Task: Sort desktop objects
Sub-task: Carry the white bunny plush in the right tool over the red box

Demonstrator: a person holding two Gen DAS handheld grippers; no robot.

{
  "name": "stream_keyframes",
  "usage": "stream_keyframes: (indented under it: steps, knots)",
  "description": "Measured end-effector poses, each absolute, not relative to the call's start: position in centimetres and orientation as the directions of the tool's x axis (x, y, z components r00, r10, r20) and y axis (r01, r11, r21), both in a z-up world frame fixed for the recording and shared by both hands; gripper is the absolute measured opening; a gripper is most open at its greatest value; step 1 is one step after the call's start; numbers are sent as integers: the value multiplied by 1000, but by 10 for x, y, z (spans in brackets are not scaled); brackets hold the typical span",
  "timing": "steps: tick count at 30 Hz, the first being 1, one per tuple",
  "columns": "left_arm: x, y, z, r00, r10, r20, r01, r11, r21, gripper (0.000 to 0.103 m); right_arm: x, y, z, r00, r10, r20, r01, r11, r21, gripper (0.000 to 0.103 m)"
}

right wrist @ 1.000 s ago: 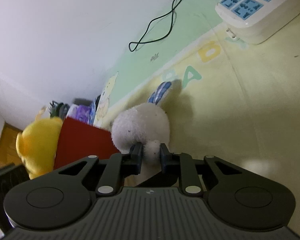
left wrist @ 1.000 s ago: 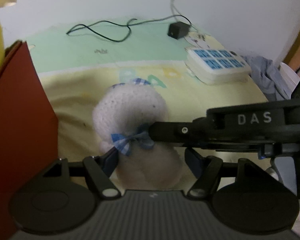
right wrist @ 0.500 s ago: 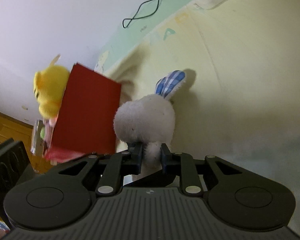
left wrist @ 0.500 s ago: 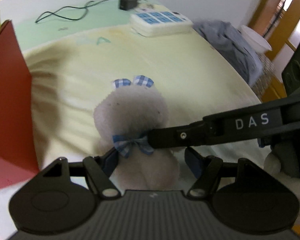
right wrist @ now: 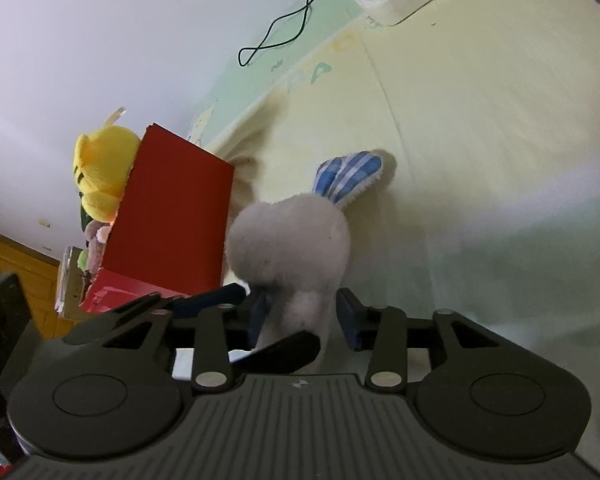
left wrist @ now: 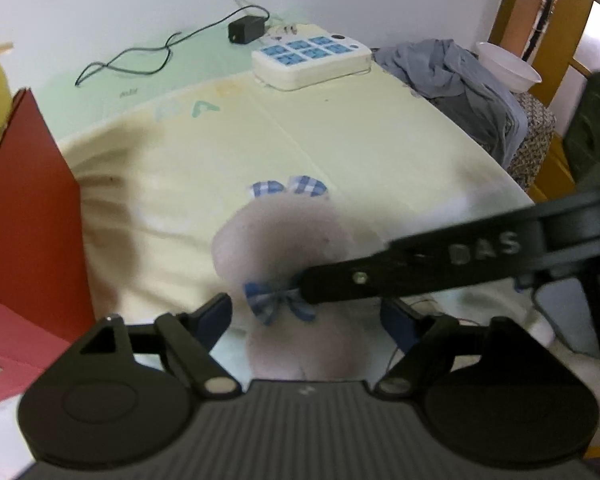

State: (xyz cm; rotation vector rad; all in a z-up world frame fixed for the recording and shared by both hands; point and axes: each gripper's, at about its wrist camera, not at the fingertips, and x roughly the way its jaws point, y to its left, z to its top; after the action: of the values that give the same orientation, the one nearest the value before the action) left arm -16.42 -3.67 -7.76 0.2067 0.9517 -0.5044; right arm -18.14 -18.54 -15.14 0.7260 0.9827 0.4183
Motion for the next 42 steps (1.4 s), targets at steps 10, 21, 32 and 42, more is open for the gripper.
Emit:
stream_keyframes:
  steps: [10,21,32,42]
  knots:
    - [-146,-40,-88,481,-291,-827,437,897,-61,84,-169,-179,-160,489,645,-587,-17,680,733,56]
    - [-155,-27,-82,468,-334,-818,419,899,-127,74,-169,-182,-163,470,690,-551,-11,629,777,41]
    - [-154,-25,-94,470,-339,-815,502,862,-69,81,-172,-174,-166,498,655,-568,31,641,767,54]
    - [-147,-4,-92,402,-409,-819,561,817,-132,60,-173,-147,-154,541,582,-607,62,692,719,45]
